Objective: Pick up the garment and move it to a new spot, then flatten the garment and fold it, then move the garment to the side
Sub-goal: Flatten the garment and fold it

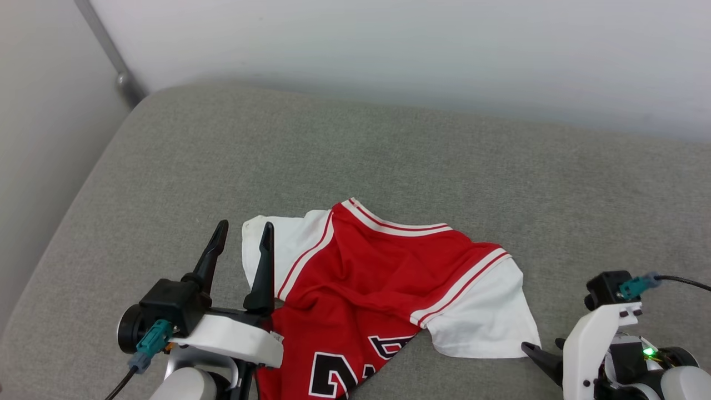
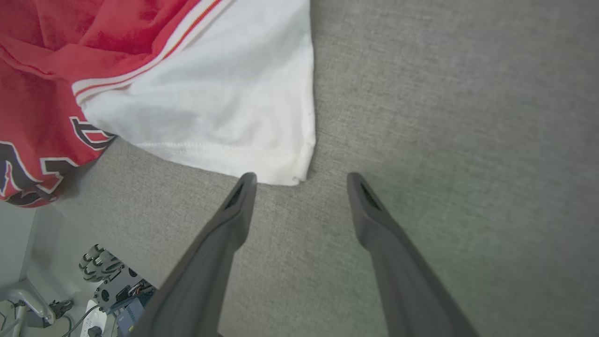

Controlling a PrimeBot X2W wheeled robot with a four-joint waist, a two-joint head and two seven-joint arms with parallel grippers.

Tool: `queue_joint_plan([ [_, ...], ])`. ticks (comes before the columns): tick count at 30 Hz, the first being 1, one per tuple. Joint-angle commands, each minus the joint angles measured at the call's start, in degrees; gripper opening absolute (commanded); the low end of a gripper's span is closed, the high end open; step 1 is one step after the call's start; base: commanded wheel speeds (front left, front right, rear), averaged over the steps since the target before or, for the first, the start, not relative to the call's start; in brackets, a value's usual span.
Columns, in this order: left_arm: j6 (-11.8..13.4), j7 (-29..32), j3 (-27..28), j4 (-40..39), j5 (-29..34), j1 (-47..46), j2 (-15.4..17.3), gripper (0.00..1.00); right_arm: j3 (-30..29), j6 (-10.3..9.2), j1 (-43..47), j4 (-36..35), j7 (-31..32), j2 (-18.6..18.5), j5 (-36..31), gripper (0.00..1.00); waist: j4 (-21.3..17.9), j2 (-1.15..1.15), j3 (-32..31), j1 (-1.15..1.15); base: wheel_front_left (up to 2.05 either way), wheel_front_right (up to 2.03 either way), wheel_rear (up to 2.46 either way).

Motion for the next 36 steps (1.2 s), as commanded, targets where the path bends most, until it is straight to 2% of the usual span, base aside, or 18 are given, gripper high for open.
queue_joint_plan([
  [1,-0.51,-0.13,0.44,0.28,0.50,-0.88,-0.67,1.00,0.71,-0.03,-1.34,0.95,0.50,-0.39,0.25,1.00,1.61,0.00,1.85,0.00,0.00,0.00,0.00],
  [6,-2.57,-0.13,1.81,2.00,1.76,-1.23,-2.77,1.00,3.57,-0.04,-4.77,6.66,2.01,-0.41,1.20,1.00,2.61,0.00,3.82,0.00,0.00,0.00,0.00],
  [12,-4.33,-0.13,3.78,3.73,2.90,-0.27,-4.36,1.00,6.44,-0.05,-3.83,13.24,6.08,0.42,2.91,1.00,2.74,0.00,4.49,0.00,0.00,0.00,0.00],
  [13,-4.50,-0.13,4.10,3.97,3.18,-0.10,-4.46,1.00,6.49,-0.05,-3.85,13.61,6.04,0.74,3.52,0.41,2.63,0.00,4.56,0.00,0.00,0.00,0.00],
  [14,-4.80,-0.13,4.31,4.22,3.34,0.12,-4.60,1.00,6.74,-0.04,-3.95,13.83,6.06,0.98,3.80,0.18,2.53,0.00,4.59,0.00,0.00,0.00,0.00],
  [15,-4.92,-0.13,4.62,4.43,3.57,0.30,-4.70,1.00,7.09,-0.04,-4.13,13.86,5.98,1.11,4.11,0.00,2.36,0.00,4.55,0.00,0.00,0.00,0.00],
  [17,-5.37,-0.13,5.30,4.91,3.86,0.54,-4.79,1.00,7.65,-0.02,-4.77,13.02,5.07,1.13,4.67,0.00,1.84,0.00,4.28,0.00,0.00,0.00,0.00],
  [22,-6.11,0.17,5.92,6.74,3.83,1.38,-3.99,1.00,7.83,-0.04,-6.51,9.29,1.30,-1.52,4.29,0.00,0.03,0.00,2.57,0.00,0.00,0.00,0.00],
  [29,-6.97,2.61,7.49,7.28,1.87,0.85,-1.57,1.00,4.89,-0.03,-5.33,4.49,-1.67,-4.07,3.28,0.00,-2.94,0.00,0.16,0.00,0.00,0.00,0.00],
  [36,-9.61,10.87,10.08,6.80,-3.07,-1.41,3.29,1.00,0.05,-0.03,-2.10,-0.73,-0.60,-5.65,1.77,0.00,-7.38,0.00,-0.59,0.00,0.00,0.00,0.00],
])
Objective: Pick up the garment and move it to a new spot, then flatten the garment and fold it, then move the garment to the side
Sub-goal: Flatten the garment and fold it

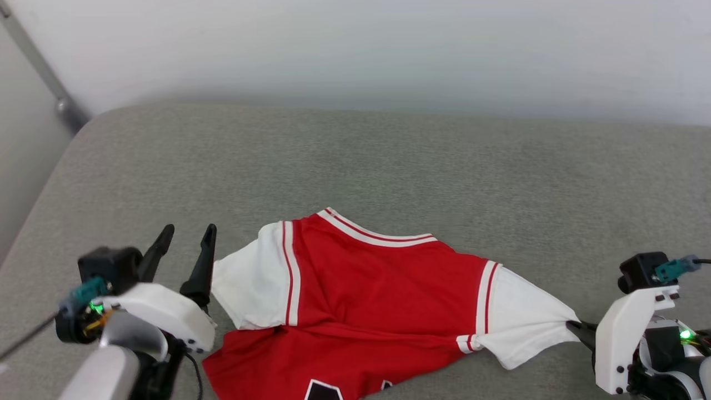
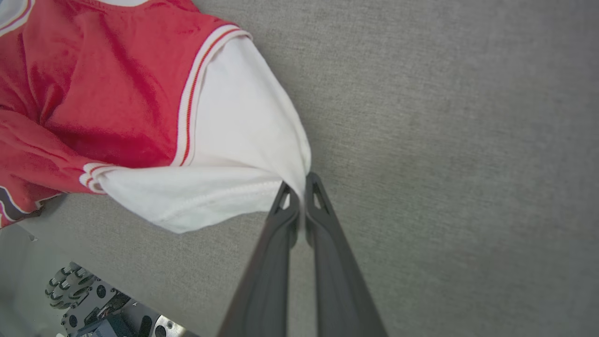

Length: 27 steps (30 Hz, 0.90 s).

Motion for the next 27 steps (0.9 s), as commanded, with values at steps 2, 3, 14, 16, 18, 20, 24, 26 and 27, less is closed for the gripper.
queue_joint_plan([
  [2,-1.57,4.32,0.46,0.30,-2.12,-2.11,2.15,1.00,-1.42,-0.04,1.47,-2.03,0.64,0.11,-0.81,0.00,-2.37,0.00,0.58,0.00,0.00,0.00,0.00],
  [3,-2.45,6.60,0.50,0.74,-3.27,-2.82,2.97,1.00,-1.91,-0.03,1.66,-2.73,1.02,0.36,-0.96,0.00,-2.94,0.00,1.04,0.00,0.00,0.00,0.00],
  [14,-9.11,28.92,-1.52,10.85,-12.88,-8.18,9.73,1.00,-1.99,-0.03,1.61,-7.85,1.60,4.01,-2.77,0.00,-8.01,0.00,7.51,0.00,0.00,0.00,0.00],
  [16,-9.67,30.58,-1.67,12.86,-13.61,-8.65,10.23,1.00,-1.72,-0.03,1.15,-7.96,1.37,4.58,-2.63,0.00,-8.55,0.00,8.55,0.00,0.00,0.00,0.00],
  [18,-10.10,32.88,-2.25,14.83,-14.66,-9.01,10.42,1.00,-1.53,-0.03,0.75,-8.07,1.10,4.88,-2.88,0.00,-8.91,0.00,9.42,0.00,0.00,0.00,0.00],
  [20,-10.36,35.41,-3.18,16.98,-15.60,-8.80,10.49,1.00,-1.25,-0.03,0.52,-7.98,0.91,5.08,-3.09,0.00,-9.23,0.00,10.11,0.00,0.00,0.00,0.00],
  [24,-11.06,41.55,-5.83,21.04,-18.03,-7.90,8.76,1.00,-1.06,-0.03,0.45,-7.70,0.54,5.18,-2.93,0.00,-9.48,0.00,10.71,0.00,0.00,0.00,0.00],
  [26,-11.43,44.15,-7.21,22.43,-19.15,-7.18,7.51,0.46,-0.97,-0.04,0.35,-7.57,0.40,5.19,-2.77,0.00,-9.56,0.00,10.73,0.00,0.00,0.00,0.00],
  [27,-11.56,44.91,-7.63,22.77,-19.67,-7.19,6.97,0.21,-0.97,-0.03,0.23,-7.52,0.37,5.23,-2.73,0.00,-9.56,0.00,10.65,0.00,0.00,0.00,0.00],
])
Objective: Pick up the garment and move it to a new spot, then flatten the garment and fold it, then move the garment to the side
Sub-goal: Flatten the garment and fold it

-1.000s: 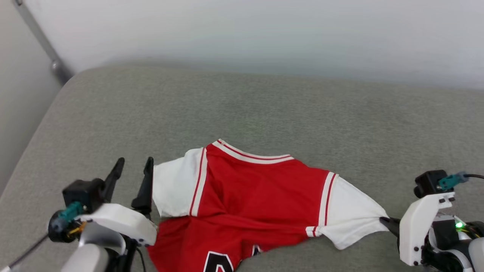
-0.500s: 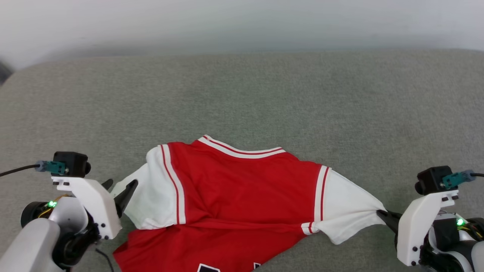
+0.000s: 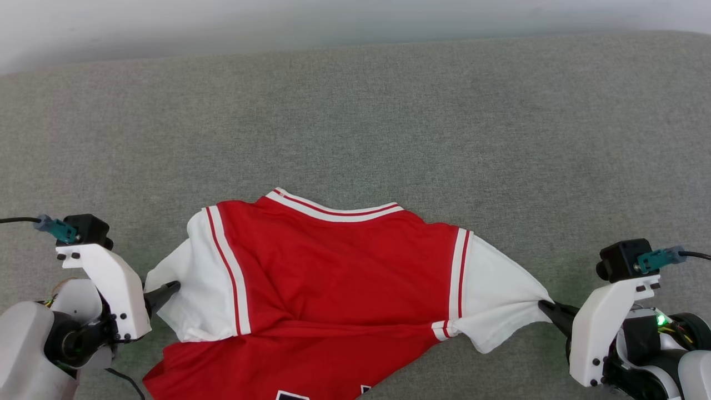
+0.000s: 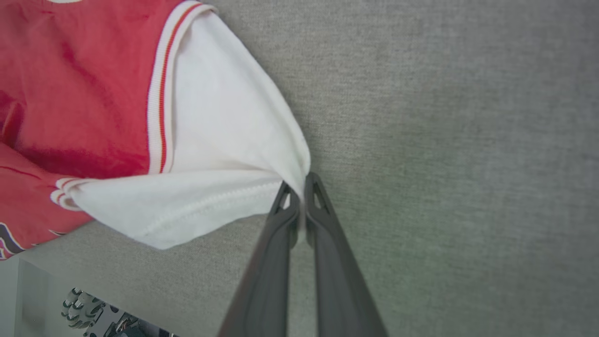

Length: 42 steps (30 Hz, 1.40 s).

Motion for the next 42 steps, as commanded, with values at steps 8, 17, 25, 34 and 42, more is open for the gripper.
queue_joint_plan([
  [8,-0.52,-4.19,-3.49,3.64,2.26,1.78,-4.69,0.00,-0.36,-0.04,-1.51,0.65,-0.85,-1.11,-0.09,0.00,0.71,0.00,-2.91,0.00,0.00,0.00,0.00],
  [17,4.85,-15.78,-2.18,1.37,10.76,-5.61,-3.09,0.00,-1.87,-0.04,-6.87,5.37,-3.88,-4.58,-1.30,0.00,1.98,0.00,-8.58,0.00,0.00,0.00,0.00],
  [25,8.06,-19.91,-2.34,1.59,15.56,-14.33,-3.53,0.00,-0.45,-0.06,-18.09,13.06,-7.15,-8.97,-2.82,0.00,2.09,0.00,-11.14,0.00,0.00,0.00,0.00],
  [34,8.60,-26.24,-1.77,8.00,19.28,-30.20,-5.82,0.00,1.55,-0.05,-37.70,21.97,-13.62,-10.29,-2.22,0.00,1.87,0.00,-6.65,0.00,0.00,0.00,0.00],
  [42,7.91,-32.18,1.28,12.29,19.10,-47.75,-7.53,0.00,-0.18,-0.06,-57.22,27.66,-21.49,-9.01,-5.58,0.00,2.19,0.00,2.14,0.00,0.00,0.00,0.00],
])
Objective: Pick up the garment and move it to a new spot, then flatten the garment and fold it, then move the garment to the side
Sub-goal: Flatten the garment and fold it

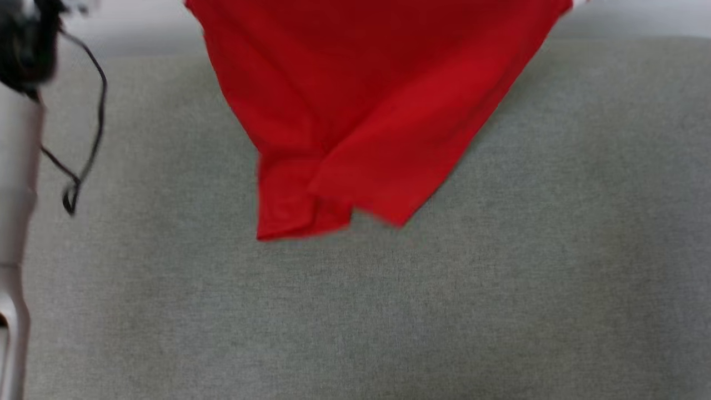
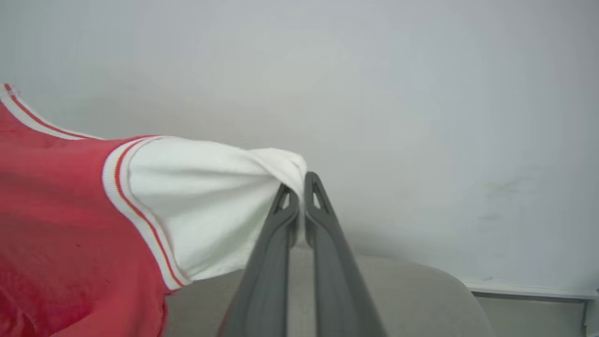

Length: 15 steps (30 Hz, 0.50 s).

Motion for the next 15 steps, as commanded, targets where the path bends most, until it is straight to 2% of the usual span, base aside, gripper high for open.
queue_joint_plan([
  [1,0.18,-1.97,0.74,0.95,0.57,-4.84,0.16,0.00,-0.76,-0.06,-5.54,1.24,-2.58,1.23,-1.15,0.00,0.18,0.00,4.85,-0.01,0.00,0.00,0.00],
  [2,0.18,-1.97,0.74,0.95,0.57,-4.84,0.16,0.00,-0.76,-0.06,-5.54,1.24,-2.58,1.23,-1.15,0.00,0.18,0.00,4.85,-0.01,0.00,0.00,0.00],
  [8,0.21,-7.40,2.70,2.58,1.67,-14.47,1.71,0.00,-1.26,-0.06,-18.17,4.59,-10.12,4.10,-5.23,0.00,-0.90,0.00,9.86,-0.01,0.00,0.00,0.00],
  [15,-0.63,-11.60,3.63,1.26,2.66,-21.47,4.06,0.00,0.37,-0.06,-28.09,5.94,-18.30,4.69,-7.19,0.00,-1.83,0.00,16.26,-0.01,0.00,0.00,0.00],
])
